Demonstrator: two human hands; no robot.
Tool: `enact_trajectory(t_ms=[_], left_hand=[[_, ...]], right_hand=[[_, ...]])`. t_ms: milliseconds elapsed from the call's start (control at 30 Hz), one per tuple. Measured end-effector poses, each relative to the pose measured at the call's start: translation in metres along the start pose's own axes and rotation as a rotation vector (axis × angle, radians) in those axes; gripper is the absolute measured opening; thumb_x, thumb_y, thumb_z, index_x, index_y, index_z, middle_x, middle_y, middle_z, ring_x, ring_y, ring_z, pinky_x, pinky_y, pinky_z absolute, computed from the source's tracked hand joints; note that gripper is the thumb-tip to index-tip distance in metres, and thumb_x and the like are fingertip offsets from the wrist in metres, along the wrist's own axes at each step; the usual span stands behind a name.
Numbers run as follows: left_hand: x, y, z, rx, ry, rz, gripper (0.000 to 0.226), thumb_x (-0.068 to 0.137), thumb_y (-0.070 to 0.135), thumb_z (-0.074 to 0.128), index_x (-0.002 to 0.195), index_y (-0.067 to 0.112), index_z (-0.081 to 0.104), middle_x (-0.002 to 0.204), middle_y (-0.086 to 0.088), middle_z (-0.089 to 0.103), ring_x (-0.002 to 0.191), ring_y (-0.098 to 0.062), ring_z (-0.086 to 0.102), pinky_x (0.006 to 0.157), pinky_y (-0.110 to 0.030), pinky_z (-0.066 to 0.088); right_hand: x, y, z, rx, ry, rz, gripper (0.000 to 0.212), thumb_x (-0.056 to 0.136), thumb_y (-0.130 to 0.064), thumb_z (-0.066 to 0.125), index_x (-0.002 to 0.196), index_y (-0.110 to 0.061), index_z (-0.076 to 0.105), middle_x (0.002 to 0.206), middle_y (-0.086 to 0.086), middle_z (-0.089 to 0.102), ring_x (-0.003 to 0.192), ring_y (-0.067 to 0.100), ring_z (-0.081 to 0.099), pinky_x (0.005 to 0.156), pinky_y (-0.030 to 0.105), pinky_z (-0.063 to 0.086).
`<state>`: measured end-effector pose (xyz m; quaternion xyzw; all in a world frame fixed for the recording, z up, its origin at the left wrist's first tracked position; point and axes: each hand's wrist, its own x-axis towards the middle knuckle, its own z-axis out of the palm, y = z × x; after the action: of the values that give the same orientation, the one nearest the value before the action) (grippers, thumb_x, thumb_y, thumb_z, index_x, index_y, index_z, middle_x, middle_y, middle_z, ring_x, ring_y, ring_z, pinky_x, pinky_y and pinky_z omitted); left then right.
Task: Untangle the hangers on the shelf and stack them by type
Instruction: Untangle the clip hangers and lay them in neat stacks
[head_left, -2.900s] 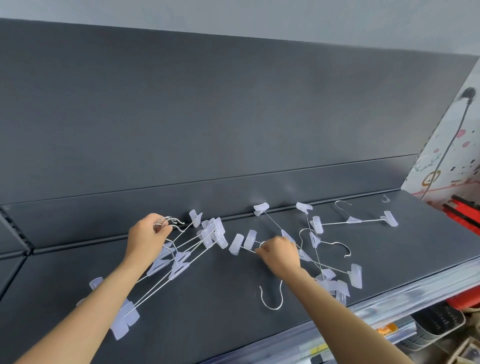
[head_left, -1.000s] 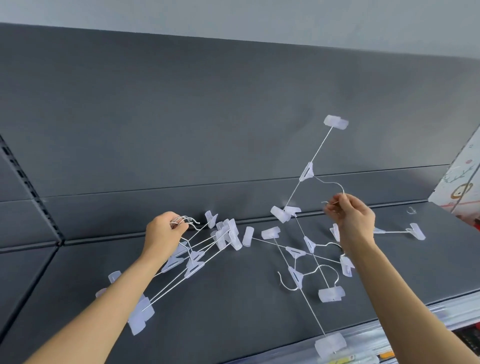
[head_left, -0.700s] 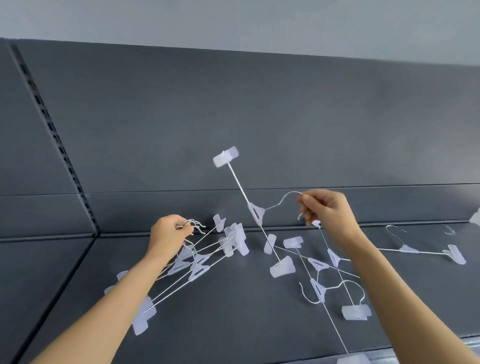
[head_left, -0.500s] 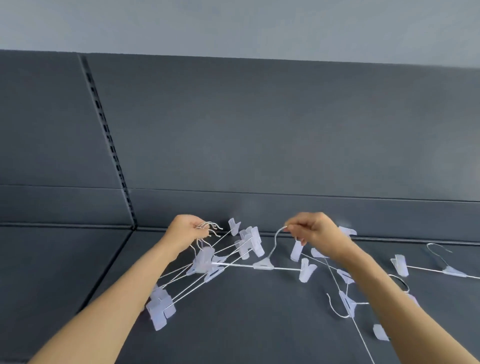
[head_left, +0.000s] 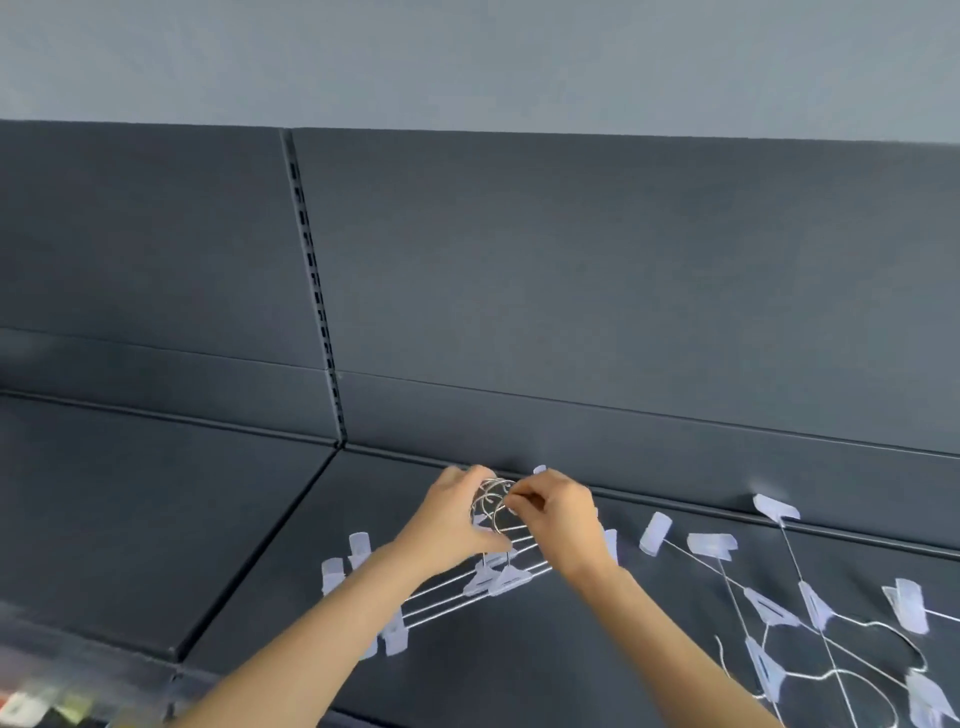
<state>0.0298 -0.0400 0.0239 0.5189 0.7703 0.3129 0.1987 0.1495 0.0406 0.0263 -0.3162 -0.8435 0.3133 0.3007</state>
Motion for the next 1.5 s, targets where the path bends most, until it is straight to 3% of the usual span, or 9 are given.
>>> enact_trajectory(t_ms=[267, 433, 567, 667, 767, 867, 1133, 1300, 1500], left_hand=[[0.004, 0.002, 0.004, -0.039, 0.134, -0.027, 0.026, 0.074, 0.000, 0.062, 0.084, 0.021, 0.051, 0.082, 0.001, 0.054, 0.071, -0.014, 0.048, 0.057, -0.015, 0.035], [0.006, -0.008, -0.012, -0.104, 0.130, -0.046, 0.022, 0.075, 0.001, 0.062, 0.069, 0.020, 0.053, 0.067, 0.003, 0.052, 0.060, -0.013, 0.046, 0.058, -0.017, 0.037], [0.004, -0.017, -0.035, -0.162, 0.124, -0.060, 0.026, 0.076, 0.000, 0.064, 0.064, 0.021, 0.055, 0.064, 0.003, 0.055, 0.055, -0.010, 0.054, 0.061, -0.019, 0.044], [-0.001, -0.026, -0.058, -0.164, 0.144, -0.064, 0.026, 0.075, -0.003, 0.064, 0.063, 0.020, 0.057, 0.059, 0.004, 0.055, 0.047, -0.003, 0.051, 0.061, -0.023, 0.045], [-0.005, -0.041, -0.080, -0.165, 0.147, -0.081, 0.029, 0.076, -0.004, 0.062, 0.062, 0.020, 0.057, 0.055, 0.006, 0.053, 0.045, -0.004, 0.050, 0.059, -0.021, 0.046], [-0.010, -0.062, -0.101, -0.158, 0.140, -0.088, 0.028, 0.077, -0.003, 0.062, 0.062, 0.022, 0.059, 0.056, 0.005, 0.054, 0.050, -0.009, 0.052, 0.061, -0.022, 0.047], [-0.015, -0.160, -0.201, -0.260, 0.228, -0.084, 0.024, 0.079, -0.008, 0.059, 0.076, 0.015, 0.059, 0.068, -0.001, 0.056, 0.058, -0.008, 0.055, 0.054, -0.015, 0.049], [-0.008, -0.246, -0.276, -0.330, 0.238, -0.060, 0.025, 0.079, -0.009, 0.058, 0.076, 0.015, 0.052, 0.069, -0.003, 0.058, 0.051, 0.001, 0.058, 0.054, -0.016, 0.051], [0.016, -0.323, -0.328, -0.396, 0.183, -0.054, 0.022, 0.082, -0.007, 0.058, 0.074, 0.014, 0.060, 0.070, -0.005, 0.063, 0.064, -0.011, 0.058, 0.053, -0.011, 0.048]], right_hand=[[-0.011, 0.018, -0.002, 0.028, 0.025, -0.014, 0.024, 0.083, -0.016, 0.066, 0.106, -0.008, 0.065, 0.090, -0.009, 0.054, 0.069, -0.002, 0.054, 0.067, 0.003, 0.038], [-0.021, 0.059, -0.011, -0.498, -0.206, 0.011, 0.072, 0.074, -0.053, 0.065, 0.136, -0.027, 0.040, 0.133, -0.003, 0.045, 0.124, 0.021, 0.040, 0.103, 0.034, 0.031], [-0.017, 0.060, -0.003, -0.760, -0.267, -0.145, 0.085, 0.031, -0.074, 0.073, 0.107, -0.037, 0.060, 0.102, -0.004, 0.068, 0.093, 0.017, 0.068, 0.079, 0.046, 0.053], [-0.006, 0.044, 0.007, -0.745, -0.261, -0.194, 0.076, 0.030, -0.056, 0.085, 0.101, -0.037, 0.063, 0.096, -0.002, 0.069, 0.081, 0.017, 0.069, 0.064, 0.035, 0.057], [0.001, 0.024, 0.024, -0.547, -0.296, -0.219, 0.050, 0.073, -0.026, 0.071, 0.121, -0.029, 0.058, 0.121, 0.005, 0.055, 0.108, 0.028, 0.055, 0.082, 0.040, 0.050], [0.008, 0.012, 0.052, -0.489, -0.290, -0.227, 0.043, 0.089, -0.020, 0.049, 0.131, -0.029, 0.047, 0.132, 0.004, 0.043, 0.119, 0.026, 0.041, 0.091, 0.034, 0.043], [0.043, -0.062, 0.162, -0.326, -0.152, -0.287, 0.035, 0.077, -0.016, 0.052, 0.110, -0.022, 0.064, 0.103, 0.013, 0.056, 0.087, 0.030, 0.051, 0.072, 0.035, 0.047], [0.069, -0.128, 0.252, -0.313, -0.148, -0.223, 0.033, 0.089, -0.015, 0.053, 0.120, -0.025, 0.059, 0.116, 0.010, 0.047, 0.104, 0.028, 0.044, 0.081, 0.033, 0.044], [0.085, -0.173, 0.330, -0.326, -0.153, -0.090, 0.019, 0.089, -0.013, 0.053, 0.098, -0.016, 0.069, 0.103, 0.009, 0.055, 0.094, 0.030, 0.051, 0.069, 0.031, 0.045]])
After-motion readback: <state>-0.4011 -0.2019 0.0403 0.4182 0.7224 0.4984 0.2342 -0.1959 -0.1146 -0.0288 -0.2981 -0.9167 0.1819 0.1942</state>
